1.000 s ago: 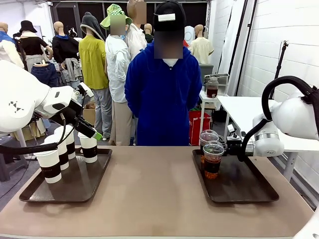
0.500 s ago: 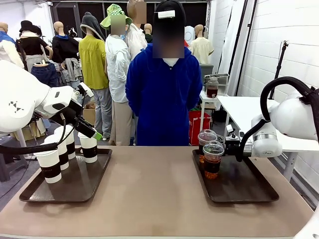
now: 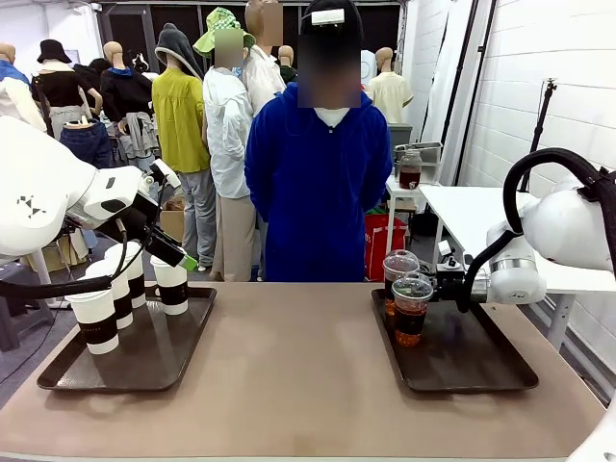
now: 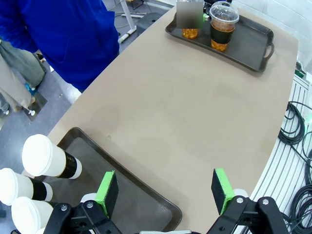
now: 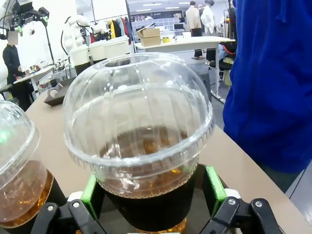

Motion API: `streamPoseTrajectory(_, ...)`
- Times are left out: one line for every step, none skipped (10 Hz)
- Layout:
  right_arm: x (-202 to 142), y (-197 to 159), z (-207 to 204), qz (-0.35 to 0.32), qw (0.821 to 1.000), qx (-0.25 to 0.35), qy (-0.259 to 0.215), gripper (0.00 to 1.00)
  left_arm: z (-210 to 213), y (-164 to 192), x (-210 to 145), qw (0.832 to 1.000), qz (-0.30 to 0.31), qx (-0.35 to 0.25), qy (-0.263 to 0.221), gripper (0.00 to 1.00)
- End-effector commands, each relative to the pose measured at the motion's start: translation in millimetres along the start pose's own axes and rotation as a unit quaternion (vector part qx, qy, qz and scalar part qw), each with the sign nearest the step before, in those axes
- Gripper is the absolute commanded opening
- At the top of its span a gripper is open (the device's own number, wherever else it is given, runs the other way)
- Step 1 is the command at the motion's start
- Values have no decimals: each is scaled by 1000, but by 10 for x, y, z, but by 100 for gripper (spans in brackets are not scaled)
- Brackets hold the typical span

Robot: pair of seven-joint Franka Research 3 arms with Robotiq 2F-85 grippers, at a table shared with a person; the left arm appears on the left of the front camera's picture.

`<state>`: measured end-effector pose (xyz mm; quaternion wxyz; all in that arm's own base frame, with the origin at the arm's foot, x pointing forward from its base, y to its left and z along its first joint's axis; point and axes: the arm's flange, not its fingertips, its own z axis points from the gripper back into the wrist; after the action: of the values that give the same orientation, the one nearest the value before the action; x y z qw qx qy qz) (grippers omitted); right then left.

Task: Distribute the coffee onto the tray.
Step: Pick up another iced Americano from the middle of the table and place it on the right Handle tray.

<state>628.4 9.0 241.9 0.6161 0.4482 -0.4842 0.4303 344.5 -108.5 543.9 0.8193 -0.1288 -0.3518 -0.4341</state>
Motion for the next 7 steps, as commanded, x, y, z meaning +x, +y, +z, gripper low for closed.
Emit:
streamPoseTrajectory(21,95,68,-11,1000,-26,-6,100,4,16,-7,1000,1,-2,-2,100)
streamPoseTrajectory(5,107,127,-15,999,-33,-5,100,4,16,-7,1000,1,-2,-2,100)
streamPoseTrajectory(-15,127,198,-20,999,-39,-6,100,4,16,-7,1000,1,-2,-2,100)
streamPoseTrajectory(-33,154,276,-25,999,-47,-9,100,4,16,-7,1000,1,-2,-2,100)
streamPoseTrajectory(-65,189,365,-30,998,-52,-11,100,4,16,-7,1000,1,-2,-2,100)
streamPoseTrajectory(-84,222,437,-33,998,-60,-14,100,4,16,-7,1000,1,-2,-2,100)
streamPoseTrajectory(-116,253,507,-38,997,-67,-16,100,4,16,-7,1000,1,-2,-2,100)
